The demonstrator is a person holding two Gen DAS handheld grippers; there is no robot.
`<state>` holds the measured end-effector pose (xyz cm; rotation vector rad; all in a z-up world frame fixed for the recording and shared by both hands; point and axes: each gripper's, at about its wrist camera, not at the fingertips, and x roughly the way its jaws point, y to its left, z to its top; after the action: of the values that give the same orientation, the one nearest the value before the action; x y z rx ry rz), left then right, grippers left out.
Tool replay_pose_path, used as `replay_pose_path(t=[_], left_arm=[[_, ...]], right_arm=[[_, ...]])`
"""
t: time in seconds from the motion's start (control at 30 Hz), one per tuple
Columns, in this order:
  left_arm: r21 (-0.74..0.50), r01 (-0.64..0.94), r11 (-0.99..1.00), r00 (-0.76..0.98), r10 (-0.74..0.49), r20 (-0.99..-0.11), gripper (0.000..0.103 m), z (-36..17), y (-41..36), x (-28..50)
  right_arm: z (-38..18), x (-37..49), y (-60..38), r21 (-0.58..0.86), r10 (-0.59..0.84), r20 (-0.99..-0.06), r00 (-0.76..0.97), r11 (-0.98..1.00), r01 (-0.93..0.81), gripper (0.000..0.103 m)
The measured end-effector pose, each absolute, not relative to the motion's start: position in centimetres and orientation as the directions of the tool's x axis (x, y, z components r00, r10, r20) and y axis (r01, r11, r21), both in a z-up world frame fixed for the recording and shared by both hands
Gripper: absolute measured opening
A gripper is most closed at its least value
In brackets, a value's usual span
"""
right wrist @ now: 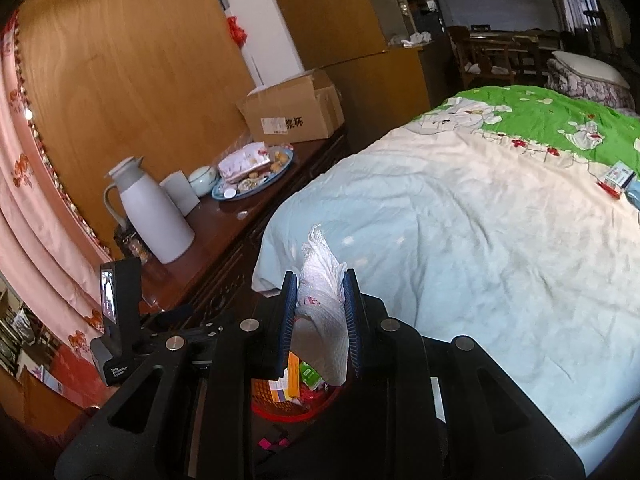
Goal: Collect trash
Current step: 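Carry box and tissue to the red wastebasket and open both tools to drop them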
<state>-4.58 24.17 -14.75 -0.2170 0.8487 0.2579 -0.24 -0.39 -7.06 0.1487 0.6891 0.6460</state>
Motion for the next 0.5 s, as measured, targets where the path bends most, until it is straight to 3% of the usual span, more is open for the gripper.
replay_pose_path(t=[0.5], left_arm=[[-0.040, -0.410, 0.911, 0.582, 0.227, -0.781, 0.096, -17.4, 27.9, -5.9]], right_arm=[[-7.2, -0.6, 5.1, 0.288, 0.632, -0.586, 0.506, 0.747, -0.599, 0.025]])
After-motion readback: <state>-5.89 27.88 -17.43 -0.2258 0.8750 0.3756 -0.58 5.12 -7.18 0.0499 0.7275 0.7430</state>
